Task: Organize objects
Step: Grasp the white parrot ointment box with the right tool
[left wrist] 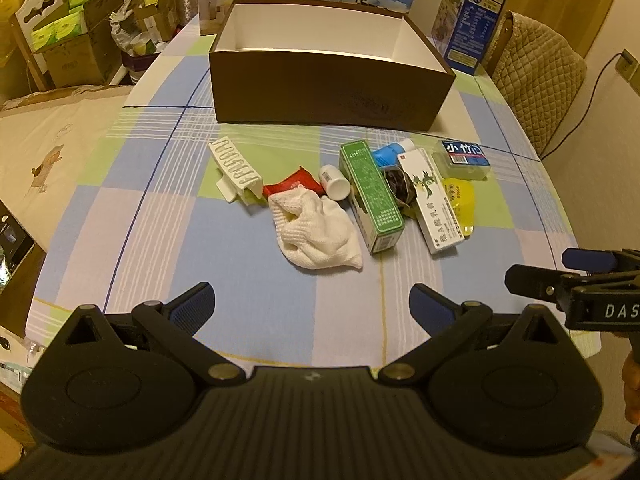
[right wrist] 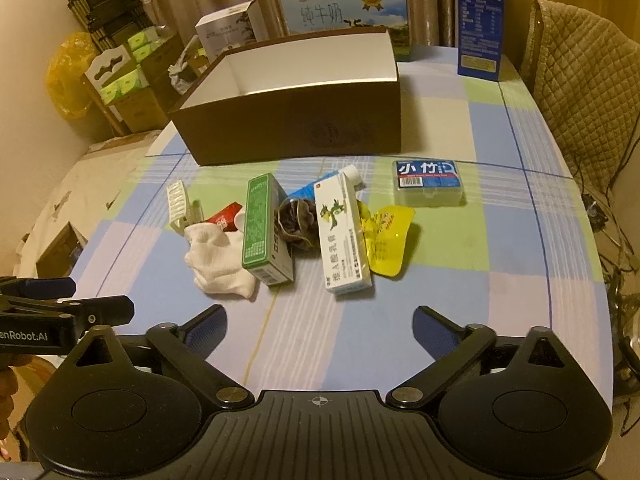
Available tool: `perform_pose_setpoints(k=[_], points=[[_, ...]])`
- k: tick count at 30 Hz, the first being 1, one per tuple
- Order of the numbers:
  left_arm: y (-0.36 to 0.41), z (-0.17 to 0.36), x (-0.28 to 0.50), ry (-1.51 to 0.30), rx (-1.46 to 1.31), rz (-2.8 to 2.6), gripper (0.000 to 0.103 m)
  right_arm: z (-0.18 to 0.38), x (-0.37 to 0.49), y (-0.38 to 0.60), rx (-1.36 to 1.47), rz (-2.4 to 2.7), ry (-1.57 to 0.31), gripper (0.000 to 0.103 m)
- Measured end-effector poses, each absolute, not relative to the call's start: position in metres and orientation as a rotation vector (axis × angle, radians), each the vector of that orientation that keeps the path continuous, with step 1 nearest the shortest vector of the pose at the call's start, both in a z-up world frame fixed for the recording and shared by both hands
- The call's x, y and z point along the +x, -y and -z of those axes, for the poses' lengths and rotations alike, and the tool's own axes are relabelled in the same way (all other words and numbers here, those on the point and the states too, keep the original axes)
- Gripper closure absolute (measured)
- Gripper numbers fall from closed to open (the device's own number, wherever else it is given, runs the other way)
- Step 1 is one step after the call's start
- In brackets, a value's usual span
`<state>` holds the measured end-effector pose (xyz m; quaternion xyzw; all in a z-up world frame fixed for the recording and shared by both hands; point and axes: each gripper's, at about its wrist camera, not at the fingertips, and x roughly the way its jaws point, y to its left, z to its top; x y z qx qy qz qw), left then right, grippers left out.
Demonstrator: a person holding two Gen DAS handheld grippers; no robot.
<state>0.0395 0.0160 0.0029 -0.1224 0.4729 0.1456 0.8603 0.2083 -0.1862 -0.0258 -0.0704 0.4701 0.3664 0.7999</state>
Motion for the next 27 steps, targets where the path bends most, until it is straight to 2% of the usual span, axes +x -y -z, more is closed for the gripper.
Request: perform_pose_setpoints(k=[8,27], points=[[-0.025,0.001,0.051,-0.994,-0.281,-0.355,0.001,0.035,0.228,0.177,-0.189,-0.814,-0.967,0.031],[-0.069,0.028,0.081,-1.003,-0.329,-0.496,0.001,0.092,0.265,0.132,-0.312,-0.887,-0.916,0.056]])
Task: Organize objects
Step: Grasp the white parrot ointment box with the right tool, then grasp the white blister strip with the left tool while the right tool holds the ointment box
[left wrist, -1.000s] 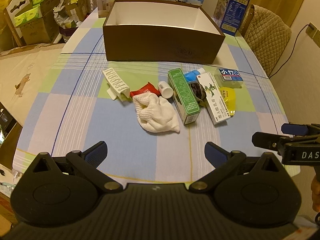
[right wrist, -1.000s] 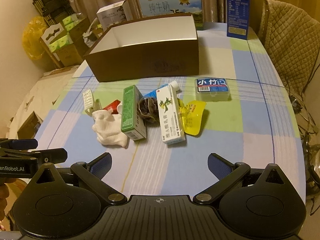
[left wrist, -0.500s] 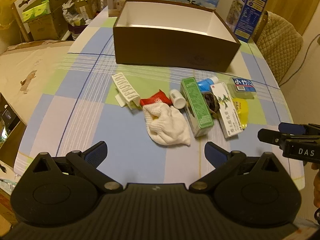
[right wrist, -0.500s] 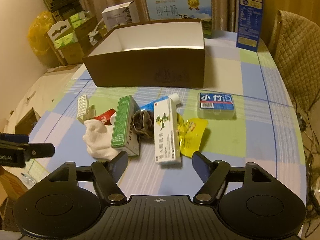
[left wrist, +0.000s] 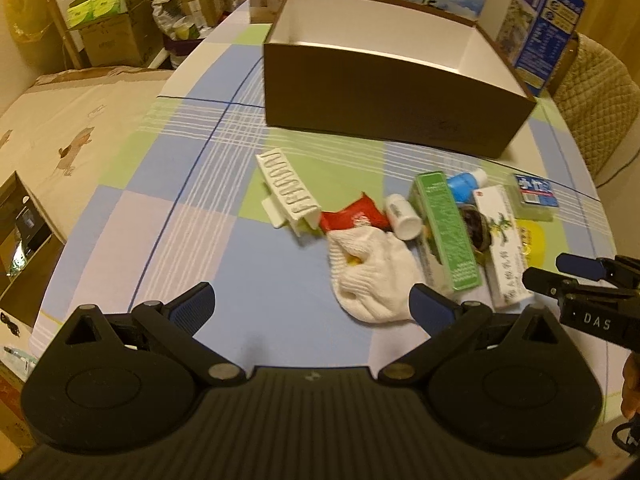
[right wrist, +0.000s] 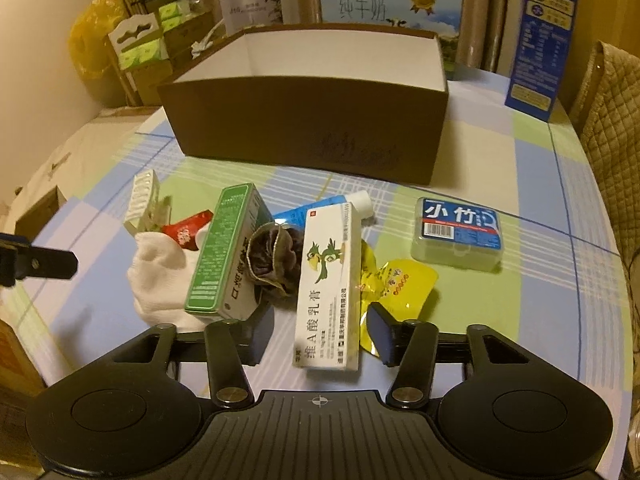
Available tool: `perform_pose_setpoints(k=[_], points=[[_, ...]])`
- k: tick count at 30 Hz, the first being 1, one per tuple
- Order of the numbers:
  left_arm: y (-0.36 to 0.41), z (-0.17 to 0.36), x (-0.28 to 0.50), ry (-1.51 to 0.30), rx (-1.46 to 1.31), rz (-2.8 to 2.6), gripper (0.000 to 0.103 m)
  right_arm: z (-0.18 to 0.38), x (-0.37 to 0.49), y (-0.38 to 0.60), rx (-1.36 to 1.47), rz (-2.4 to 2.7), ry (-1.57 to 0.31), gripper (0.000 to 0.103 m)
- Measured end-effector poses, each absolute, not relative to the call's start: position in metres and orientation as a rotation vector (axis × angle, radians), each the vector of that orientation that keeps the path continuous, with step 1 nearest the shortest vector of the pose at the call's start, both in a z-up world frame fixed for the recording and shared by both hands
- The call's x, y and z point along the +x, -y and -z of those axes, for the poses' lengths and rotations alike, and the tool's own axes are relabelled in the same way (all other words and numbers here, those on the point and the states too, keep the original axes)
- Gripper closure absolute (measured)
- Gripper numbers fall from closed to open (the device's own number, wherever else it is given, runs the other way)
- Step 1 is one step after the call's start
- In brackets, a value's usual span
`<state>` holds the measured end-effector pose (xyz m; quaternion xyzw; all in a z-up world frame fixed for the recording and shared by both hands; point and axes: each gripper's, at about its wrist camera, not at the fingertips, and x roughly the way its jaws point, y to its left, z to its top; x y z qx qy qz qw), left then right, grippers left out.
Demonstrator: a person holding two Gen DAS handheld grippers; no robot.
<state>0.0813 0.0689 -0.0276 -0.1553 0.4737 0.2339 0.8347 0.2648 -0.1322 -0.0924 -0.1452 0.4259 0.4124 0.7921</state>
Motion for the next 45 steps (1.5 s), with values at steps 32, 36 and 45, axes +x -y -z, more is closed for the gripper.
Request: perform_pose_setpoints(k=[32,36,45], points=[[-0.086,0.054,0.105,-1.056,-0.387,-0.642,0.001,0.107,0.304,0.125,-0.311,-0.910,-0.905,0.068],[-0.082,0.054,0.110,-1.054,-0.394,-0.656,0.005,0.092,0.316,0.139,-0.259,-0.920,-0.900,0.068],[-0.091,0.053,0.130,-0.999,-0.415,-0.722,0.013,0.076,0.338,0.162,-0.209,-0.897,-0.896,0.068]])
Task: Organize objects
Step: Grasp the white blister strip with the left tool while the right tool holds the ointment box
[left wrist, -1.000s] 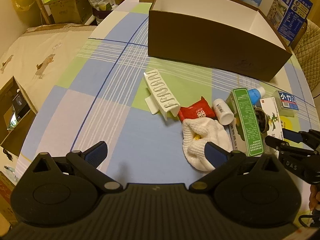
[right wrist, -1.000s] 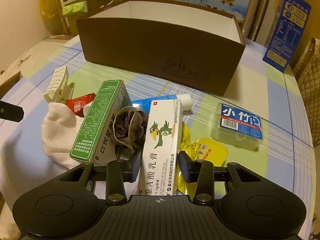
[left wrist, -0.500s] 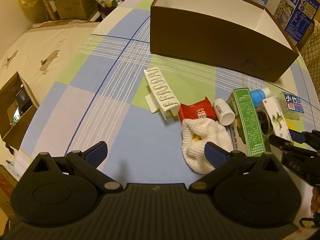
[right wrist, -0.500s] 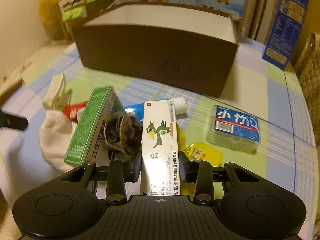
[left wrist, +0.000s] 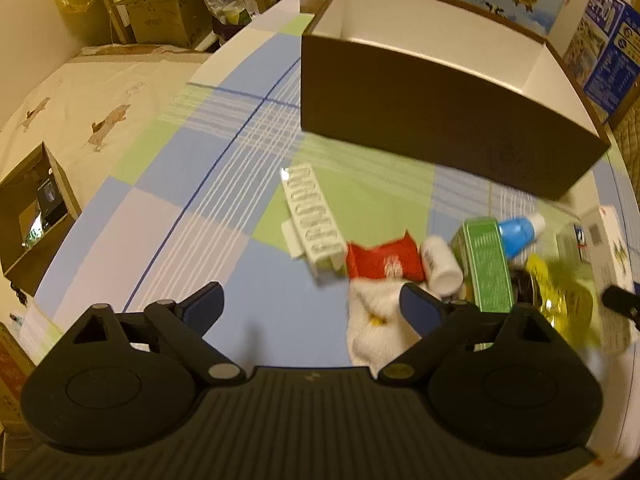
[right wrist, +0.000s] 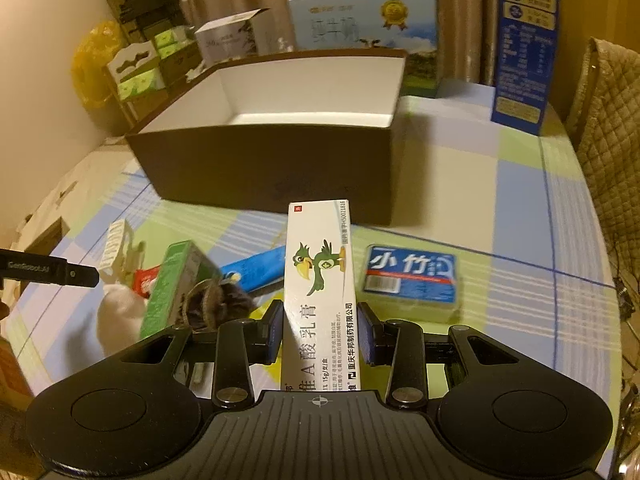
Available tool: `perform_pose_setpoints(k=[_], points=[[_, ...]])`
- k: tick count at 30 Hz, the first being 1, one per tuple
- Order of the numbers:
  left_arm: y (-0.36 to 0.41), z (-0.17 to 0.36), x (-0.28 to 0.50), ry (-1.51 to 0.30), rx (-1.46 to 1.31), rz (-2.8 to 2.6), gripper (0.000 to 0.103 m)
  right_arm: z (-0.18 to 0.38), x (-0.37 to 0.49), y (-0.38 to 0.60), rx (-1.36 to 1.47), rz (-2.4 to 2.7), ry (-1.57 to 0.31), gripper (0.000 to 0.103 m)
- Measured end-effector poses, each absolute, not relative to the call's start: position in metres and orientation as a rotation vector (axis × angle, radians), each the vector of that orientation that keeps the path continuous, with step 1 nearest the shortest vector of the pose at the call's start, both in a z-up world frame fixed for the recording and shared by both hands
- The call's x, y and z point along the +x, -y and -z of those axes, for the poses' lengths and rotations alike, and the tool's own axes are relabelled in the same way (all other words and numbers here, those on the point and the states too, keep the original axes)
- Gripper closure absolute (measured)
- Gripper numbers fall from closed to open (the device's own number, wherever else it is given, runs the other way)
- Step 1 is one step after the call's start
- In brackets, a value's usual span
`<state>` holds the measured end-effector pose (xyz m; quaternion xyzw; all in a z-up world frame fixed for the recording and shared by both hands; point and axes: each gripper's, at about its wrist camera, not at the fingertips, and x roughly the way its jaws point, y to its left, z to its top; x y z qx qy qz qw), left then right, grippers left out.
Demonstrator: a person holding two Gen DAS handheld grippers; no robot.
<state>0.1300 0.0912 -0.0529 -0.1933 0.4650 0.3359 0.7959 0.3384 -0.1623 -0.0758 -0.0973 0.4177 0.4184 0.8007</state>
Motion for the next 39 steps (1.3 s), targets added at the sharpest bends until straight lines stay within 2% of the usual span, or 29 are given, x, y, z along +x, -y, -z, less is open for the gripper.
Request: perform_pose_setpoints(k=[15,17,21,23,25,39], points=[[-0.147,0.086,0.177,-1.060,-0.391,-0.661,0.044,0.073,0.330,0.164,-0.084,-0.701,-0.946,0.068],[-0.151,0.090,0.179,-1.074,-0.396,-0.639,0.054,0.073,0.326,0.163,-0.086,-0.686,-0.947,0.068],[-0.156,0.096,0.178,-1.089,-0.401,-0.612,0.065,0.074,0.321,0.160,-0.087,-0.669,-0.954,0.068],[-0.157,0.097,0.177,-1.089,-0.398,-0.603,0.076,0.074,0.319,0.160,-0.086,-0.667,-0.955,0.068],[-0.158,0.098,0.175,-1.092,-0.402,-0.597,0.080,0.075,0.317,0.159,-0.086,-0.663,-0.955,0.068],[-0.150,0.076,0.157,-1.051,-0.385,-0.580,0.080,0.066,0.320,0.153,-0.097,-0.686,-0.939,0.068]])
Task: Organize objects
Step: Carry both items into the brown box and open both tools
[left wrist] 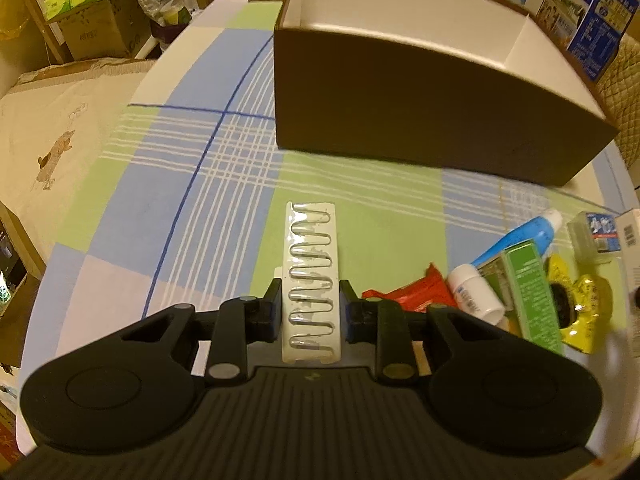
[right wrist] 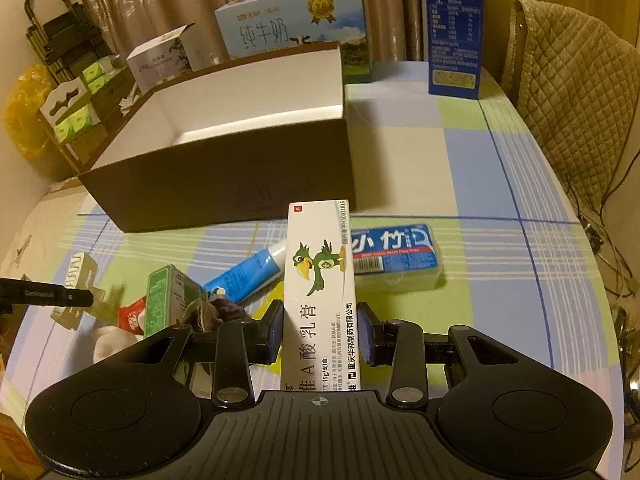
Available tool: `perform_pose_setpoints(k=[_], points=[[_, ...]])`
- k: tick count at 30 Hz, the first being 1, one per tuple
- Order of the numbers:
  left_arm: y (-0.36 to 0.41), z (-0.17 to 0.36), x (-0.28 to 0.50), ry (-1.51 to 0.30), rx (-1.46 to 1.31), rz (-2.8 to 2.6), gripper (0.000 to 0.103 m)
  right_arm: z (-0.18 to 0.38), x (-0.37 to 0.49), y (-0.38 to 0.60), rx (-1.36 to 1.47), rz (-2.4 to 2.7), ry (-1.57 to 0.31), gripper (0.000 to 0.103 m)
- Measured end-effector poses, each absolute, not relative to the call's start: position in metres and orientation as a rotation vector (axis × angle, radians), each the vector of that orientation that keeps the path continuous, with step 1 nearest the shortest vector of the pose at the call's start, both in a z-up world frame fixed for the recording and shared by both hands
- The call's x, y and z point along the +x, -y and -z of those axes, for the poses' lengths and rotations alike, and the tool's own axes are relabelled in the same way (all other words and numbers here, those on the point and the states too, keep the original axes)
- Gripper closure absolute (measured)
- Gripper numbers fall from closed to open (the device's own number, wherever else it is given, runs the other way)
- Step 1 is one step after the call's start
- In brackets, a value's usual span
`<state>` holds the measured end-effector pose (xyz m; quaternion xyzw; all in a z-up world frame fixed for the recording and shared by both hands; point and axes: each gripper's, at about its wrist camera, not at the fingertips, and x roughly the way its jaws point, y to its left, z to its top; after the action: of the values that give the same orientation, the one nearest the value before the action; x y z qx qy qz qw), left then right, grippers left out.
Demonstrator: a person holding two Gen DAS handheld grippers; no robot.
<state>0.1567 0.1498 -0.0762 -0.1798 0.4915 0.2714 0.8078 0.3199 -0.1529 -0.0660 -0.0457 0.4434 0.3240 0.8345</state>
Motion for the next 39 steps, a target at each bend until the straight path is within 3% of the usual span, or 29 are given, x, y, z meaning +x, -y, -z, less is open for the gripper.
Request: perform_pose_setpoints(k=[18,39], points=[[-0.134,-0.011,0.198,-0.860,-0.303,-0.496,0.080,0.016,0.363,0.115,-0.002,-0.805,-0.874,0.068],[-0.170,-0.027,0.307,-0.812,-0.299,-0.454,0.080,-0.002,0.453,0.028,0.019,-0.855,-0.832,0.068]])
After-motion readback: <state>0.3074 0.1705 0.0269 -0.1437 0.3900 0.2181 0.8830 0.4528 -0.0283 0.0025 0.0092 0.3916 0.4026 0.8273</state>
